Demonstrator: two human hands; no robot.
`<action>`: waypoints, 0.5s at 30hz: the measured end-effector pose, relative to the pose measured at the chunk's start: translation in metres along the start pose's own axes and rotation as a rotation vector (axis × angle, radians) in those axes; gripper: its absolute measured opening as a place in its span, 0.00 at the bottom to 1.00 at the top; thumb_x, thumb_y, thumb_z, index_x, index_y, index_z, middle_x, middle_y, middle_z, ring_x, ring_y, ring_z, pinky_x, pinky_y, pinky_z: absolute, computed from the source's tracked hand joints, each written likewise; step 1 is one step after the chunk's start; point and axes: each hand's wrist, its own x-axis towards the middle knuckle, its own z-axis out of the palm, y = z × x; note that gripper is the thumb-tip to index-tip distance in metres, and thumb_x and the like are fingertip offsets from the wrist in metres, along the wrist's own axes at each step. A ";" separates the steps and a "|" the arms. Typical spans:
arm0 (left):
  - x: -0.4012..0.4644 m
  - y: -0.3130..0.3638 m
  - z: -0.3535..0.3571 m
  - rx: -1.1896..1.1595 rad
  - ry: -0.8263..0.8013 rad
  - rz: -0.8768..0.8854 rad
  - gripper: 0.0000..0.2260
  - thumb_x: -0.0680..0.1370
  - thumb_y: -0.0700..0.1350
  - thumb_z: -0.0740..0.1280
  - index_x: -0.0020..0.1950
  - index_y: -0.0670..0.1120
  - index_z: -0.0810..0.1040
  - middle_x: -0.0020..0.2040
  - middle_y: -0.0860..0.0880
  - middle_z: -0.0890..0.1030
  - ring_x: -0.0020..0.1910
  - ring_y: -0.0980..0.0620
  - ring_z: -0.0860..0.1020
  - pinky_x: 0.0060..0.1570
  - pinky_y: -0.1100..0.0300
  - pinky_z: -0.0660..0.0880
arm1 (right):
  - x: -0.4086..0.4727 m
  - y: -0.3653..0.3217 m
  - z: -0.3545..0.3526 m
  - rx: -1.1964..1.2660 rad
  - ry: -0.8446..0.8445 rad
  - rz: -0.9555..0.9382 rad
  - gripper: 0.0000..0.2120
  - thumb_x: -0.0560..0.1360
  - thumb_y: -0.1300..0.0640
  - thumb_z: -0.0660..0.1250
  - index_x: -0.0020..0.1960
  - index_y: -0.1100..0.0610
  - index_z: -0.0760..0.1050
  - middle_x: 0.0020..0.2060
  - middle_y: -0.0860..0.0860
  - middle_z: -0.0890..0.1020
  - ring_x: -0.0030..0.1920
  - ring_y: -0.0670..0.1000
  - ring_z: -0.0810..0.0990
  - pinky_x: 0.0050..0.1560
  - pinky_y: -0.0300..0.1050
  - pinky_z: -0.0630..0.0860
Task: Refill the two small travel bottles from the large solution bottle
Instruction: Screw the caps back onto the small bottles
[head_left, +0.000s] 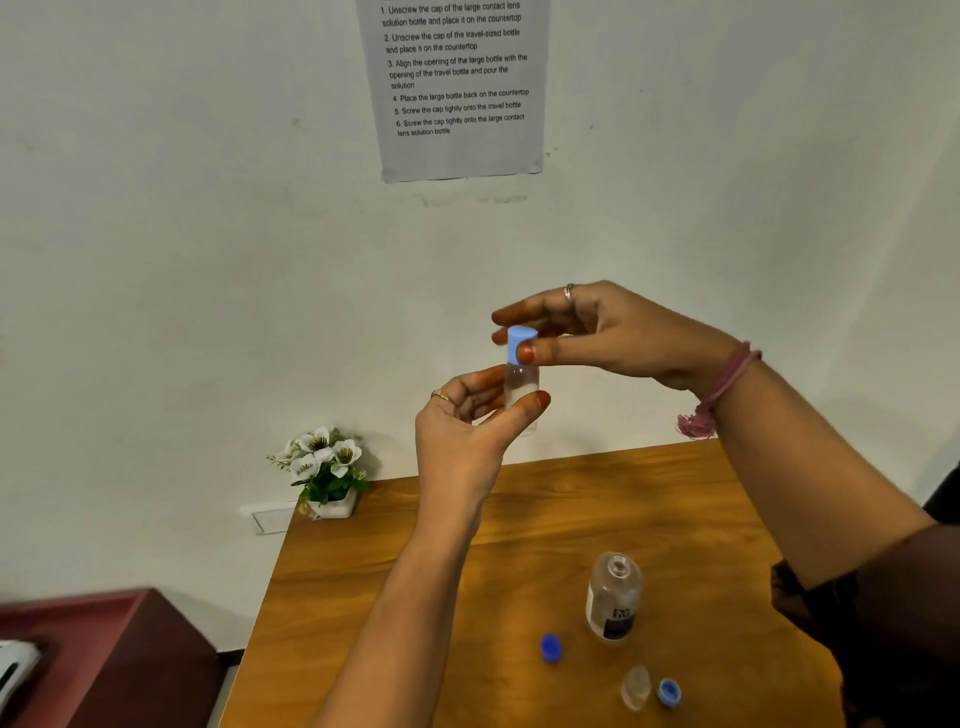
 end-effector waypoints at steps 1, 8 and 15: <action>0.000 -0.001 0.000 0.001 0.004 -0.002 0.17 0.66 0.42 0.78 0.54 0.47 0.81 0.48 0.50 0.85 0.50 0.55 0.83 0.49 0.60 0.80 | 0.000 0.002 0.002 0.037 0.055 -0.020 0.18 0.71 0.54 0.71 0.60 0.51 0.76 0.53 0.46 0.83 0.54 0.42 0.81 0.53 0.33 0.76; -0.003 -0.005 0.003 -0.003 -0.002 -0.019 0.18 0.66 0.41 0.78 0.54 0.46 0.81 0.49 0.50 0.85 0.50 0.54 0.83 0.49 0.60 0.80 | -0.003 0.005 0.001 -0.050 0.001 0.035 0.27 0.69 0.49 0.70 0.67 0.48 0.70 0.61 0.41 0.77 0.60 0.39 0.76 0.51 0.26 0.72; -0.001 -0.011 0.004 0.034 -0.045 -0.023 0.21 0.68 0.43 0.77 0.60 0.47 0.79 0.52 0.49 0.84 0.53 0.53 0.82 0.57 0.52 0.79 | -0.004 0.010 0.012 0.139 0.091 -0.027 0.16 0.74 0.62 0.68 0.61 0.56 0.76 0.53 0.51 0.83 0.55 0.45 0.81 0.59 0.40 0.75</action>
